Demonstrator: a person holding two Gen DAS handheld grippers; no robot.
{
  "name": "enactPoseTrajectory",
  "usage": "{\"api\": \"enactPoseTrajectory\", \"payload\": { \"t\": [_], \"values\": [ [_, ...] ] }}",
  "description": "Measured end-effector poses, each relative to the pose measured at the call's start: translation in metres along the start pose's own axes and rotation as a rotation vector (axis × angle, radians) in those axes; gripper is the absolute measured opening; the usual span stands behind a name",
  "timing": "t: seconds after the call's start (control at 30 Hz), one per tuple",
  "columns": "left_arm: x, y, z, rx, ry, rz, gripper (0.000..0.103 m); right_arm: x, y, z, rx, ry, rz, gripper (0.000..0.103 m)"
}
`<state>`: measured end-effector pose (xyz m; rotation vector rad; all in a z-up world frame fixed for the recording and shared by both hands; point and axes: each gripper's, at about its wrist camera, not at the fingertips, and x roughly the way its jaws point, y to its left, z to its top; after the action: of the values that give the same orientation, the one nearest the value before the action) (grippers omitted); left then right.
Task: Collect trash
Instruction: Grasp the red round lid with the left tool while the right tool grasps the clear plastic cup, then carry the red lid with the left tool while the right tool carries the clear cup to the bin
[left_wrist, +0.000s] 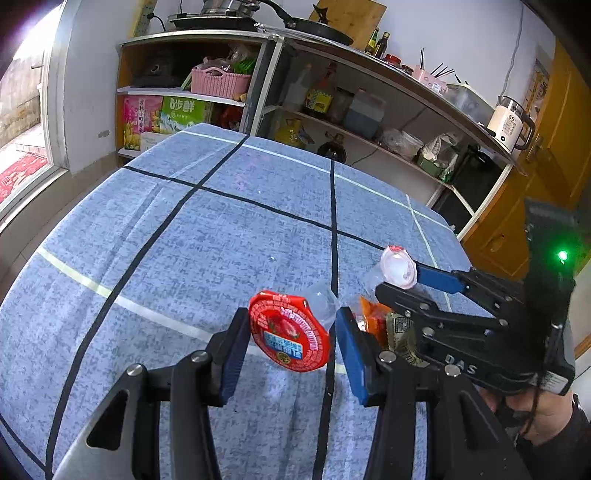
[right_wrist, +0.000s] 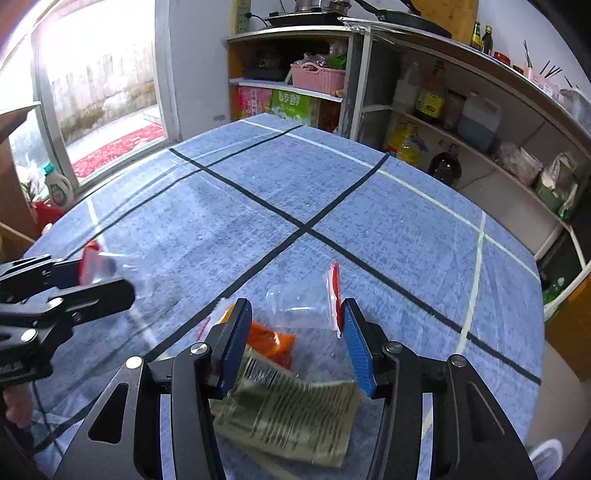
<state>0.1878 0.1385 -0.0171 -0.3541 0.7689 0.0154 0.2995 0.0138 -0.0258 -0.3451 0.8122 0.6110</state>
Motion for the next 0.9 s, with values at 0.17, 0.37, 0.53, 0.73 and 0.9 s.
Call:
{"api": "enactPoseTrajectory", "payload": {
  "t": [0.17, 0.37, 0.53, 0.73, 0.9],
  "values": [
    [-0.001, 0.0, 0.0, -0.005, -0.001, -0.005, 0.049, 0.013, -0.003, 0.003, 0.008, 0.038, -0.007, 0.051],
    [0.0, 0.0, 0.0, -0.007, 0.004, -0.008, 0.049, 0.009, -0.012, 0.001, 0.057, 0.025, 0.013, 0.045],
    [-0.004, -0.008, -0.001, 0.006, -0.009, -0.03, 0.049, -0.014, -0.015, -0.006, 0.082, -0.01, 0.024, 0.045],
    [-0.007, -0.028, -0.002, 0.04, -0.027, -0.065, 0.049, -0.055, -0.027, -0.025, 0.135, -0.056, 0.008, 0.045],
    [-0.007, -0.051, -0.005, 0.083, -0.029, -0.099, 0.049, -0.093, -0.047, -0.051, 0.205, -0.103, -0.029, 0.045]
  ]
}}
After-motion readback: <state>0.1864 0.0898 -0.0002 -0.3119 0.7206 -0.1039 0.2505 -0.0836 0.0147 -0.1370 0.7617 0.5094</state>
